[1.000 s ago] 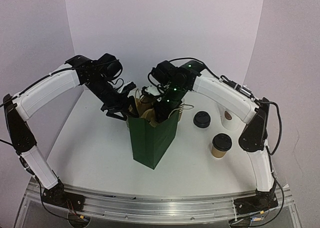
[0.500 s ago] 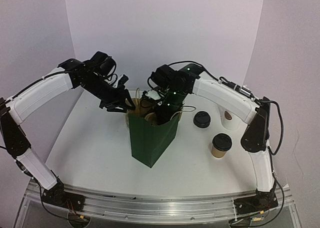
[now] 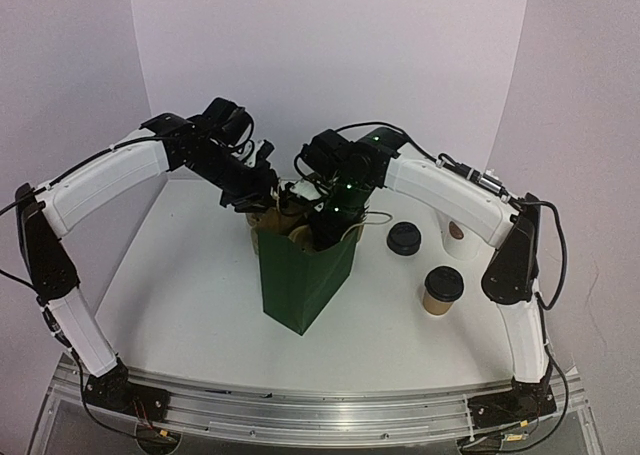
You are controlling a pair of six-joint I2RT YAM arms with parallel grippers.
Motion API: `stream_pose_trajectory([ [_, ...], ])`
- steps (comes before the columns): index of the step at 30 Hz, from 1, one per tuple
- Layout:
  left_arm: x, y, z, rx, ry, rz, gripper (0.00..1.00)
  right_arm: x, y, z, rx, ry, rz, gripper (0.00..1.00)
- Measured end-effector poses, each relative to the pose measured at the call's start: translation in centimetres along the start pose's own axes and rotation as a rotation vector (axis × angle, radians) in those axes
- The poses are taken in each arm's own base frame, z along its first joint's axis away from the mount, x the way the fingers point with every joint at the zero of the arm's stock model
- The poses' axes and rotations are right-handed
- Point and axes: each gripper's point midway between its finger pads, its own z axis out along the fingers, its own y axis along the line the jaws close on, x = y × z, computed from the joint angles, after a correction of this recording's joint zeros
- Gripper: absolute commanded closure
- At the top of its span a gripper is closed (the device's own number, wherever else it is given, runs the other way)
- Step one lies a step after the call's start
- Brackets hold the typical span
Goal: Pack the takeout coffee
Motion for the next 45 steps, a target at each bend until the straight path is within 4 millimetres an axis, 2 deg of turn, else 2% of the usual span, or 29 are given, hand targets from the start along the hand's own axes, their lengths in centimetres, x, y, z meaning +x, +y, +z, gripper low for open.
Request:
stream_pose_trajectory([
  [6,-0.3,0.5,1.3,-0.060,0.029,0.035,0.97,0.0,0.1,0.0,-0.004,0.000,0.000,0.82],
  [7,-0.4,0.6,1.4,-0.073,0.033,0.040,0.99,0.0,0.1,0.1,-0.006,0.001,0.000,0.82],
  [20,-1.5,2.0,1.3,-0.205,0.028,0.086,1.00,1.9,0.2,1.8,-0.009,0.055,-0.004,0.82],
  [26,-1.5,2.0,1.4,-0.200,0.029,0.093,1.00,1.7,0.5,2.1,-0.024,0.059,-0.005,0.81],
  [30,-1.3,1.9,1.7,-0.189,0.041,0.102,1.00,1.1,0.5,3.5,-0.033,0.065,0.001,0.81],
  [36,-1.4,2.1,1.8,-0.179,0.042,0.100,1.00,1.8,0.7,5.7,-0.042,0.111,0.008,0.82],
  [45,-1.5,2.0,1.8,-0.175,0.041,0.100,1.00,2.5,0.7,6.4,-0.045,0.137,0.008,0.82],
])
